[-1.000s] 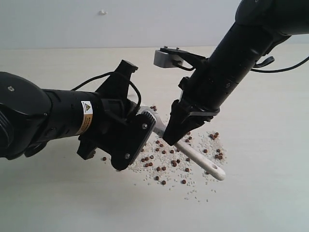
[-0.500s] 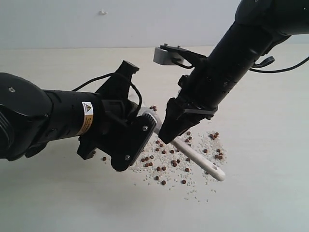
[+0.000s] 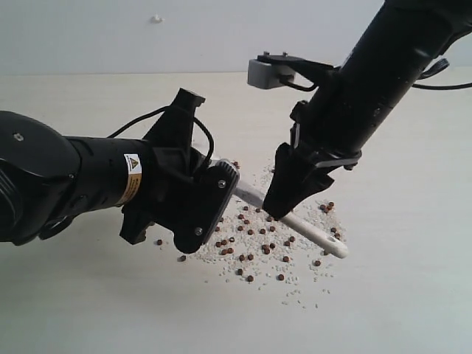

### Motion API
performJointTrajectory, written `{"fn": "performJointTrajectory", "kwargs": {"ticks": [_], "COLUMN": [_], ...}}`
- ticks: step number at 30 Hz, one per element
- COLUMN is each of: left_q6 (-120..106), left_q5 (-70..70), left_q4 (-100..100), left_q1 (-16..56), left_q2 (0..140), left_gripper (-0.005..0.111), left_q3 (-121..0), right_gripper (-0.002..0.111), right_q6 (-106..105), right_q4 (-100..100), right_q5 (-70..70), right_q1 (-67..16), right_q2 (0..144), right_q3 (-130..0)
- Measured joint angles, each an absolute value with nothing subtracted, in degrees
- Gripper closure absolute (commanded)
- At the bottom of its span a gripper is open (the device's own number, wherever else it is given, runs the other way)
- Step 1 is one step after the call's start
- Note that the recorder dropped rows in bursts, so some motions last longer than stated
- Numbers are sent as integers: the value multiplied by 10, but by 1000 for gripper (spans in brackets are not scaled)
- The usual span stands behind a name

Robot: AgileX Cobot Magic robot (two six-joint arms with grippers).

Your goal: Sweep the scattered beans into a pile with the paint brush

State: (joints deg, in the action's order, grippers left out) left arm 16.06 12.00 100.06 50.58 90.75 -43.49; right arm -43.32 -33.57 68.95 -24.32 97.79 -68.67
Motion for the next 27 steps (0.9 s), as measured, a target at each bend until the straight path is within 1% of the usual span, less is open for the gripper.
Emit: {"fn": "performJointTrajectory", "kwargs": {"ticks": [7, 13, 16, 20, 24, 27], "left_q6": [162, 165, 165, 165, 172, 205], "left_q5": [137, 139, 122, 65, 0, -58], "left_q4": [943, 779, 684, 556, 497, 489], "left_q1": [506, 496, 468, 414, 368, 339], "left_q2": [908, 908, 908, 906, 905, 902], "left_gripper": [107, 107, 107, 107, 107, 107], "left_q3": [-435, -449, -458, -458, -448, -429], "right_gripper": [50, 50, 50, 50, 51, 52], "right_q6": [-443, -386, -357, -324, -303, -269], "right_q4": [-311, -252, -242, -244, -245, -199], "right_q5": [692, 692, 680, 655, 620, 571], "right_q1": [-243, -243, -243, -243, -243, -243], "right_q2": [886, 770, 715, 651, 594, 556], "right_q3": [-687, -687, -687, -687, -654, -593]}}
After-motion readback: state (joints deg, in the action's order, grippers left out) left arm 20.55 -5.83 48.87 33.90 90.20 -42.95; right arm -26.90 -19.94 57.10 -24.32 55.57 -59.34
